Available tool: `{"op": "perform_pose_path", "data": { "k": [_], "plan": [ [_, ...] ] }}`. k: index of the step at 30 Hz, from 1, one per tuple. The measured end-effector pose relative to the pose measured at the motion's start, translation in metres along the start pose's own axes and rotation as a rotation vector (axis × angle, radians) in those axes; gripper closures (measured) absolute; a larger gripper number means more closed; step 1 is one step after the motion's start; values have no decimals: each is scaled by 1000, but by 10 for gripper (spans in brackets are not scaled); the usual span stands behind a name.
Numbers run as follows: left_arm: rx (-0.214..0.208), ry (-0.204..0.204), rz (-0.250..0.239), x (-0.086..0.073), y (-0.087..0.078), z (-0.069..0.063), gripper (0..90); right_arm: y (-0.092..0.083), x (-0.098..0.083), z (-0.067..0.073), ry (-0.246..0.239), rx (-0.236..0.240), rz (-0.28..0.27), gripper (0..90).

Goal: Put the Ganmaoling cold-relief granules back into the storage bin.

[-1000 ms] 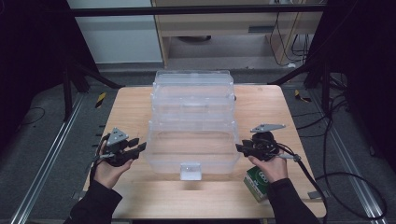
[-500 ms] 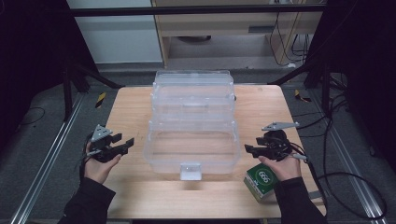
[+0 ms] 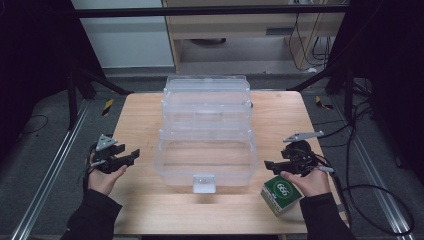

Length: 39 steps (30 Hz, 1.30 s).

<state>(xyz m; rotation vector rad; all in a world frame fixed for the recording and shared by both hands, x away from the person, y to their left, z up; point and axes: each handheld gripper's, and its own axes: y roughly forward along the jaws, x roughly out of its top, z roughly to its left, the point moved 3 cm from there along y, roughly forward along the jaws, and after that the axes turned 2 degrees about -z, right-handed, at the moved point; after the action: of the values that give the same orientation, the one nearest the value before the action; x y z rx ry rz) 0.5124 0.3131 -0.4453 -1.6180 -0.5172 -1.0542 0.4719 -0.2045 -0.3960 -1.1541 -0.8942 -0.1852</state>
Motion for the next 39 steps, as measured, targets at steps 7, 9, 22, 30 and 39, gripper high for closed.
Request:
{"op": "perform_pose_path", "data": {
  "k": [7, 9, 22, 30, 39],
  "plan": [
    [29, -18, 10, -4, 0, 9, 344, -9, -7, 1, -36, -34, 71, 225],
    [38, -22, 14, -5, 0, 12, 343, -11, -11, 2, -42, -40, 104, 204],
    [48, -8, 42, -9, 4, 11, 336, -19, -23, 13, -77, -33, 236, 135],
    [52, -7, 56, -11, 6, 13, 333, -12, -27, 15, -76, -37, 326, 106],
    [49, -1, 67, -12, 7, 12, 331, -5, -30, 18, -86, -26, 368, 85]
  ]
}}
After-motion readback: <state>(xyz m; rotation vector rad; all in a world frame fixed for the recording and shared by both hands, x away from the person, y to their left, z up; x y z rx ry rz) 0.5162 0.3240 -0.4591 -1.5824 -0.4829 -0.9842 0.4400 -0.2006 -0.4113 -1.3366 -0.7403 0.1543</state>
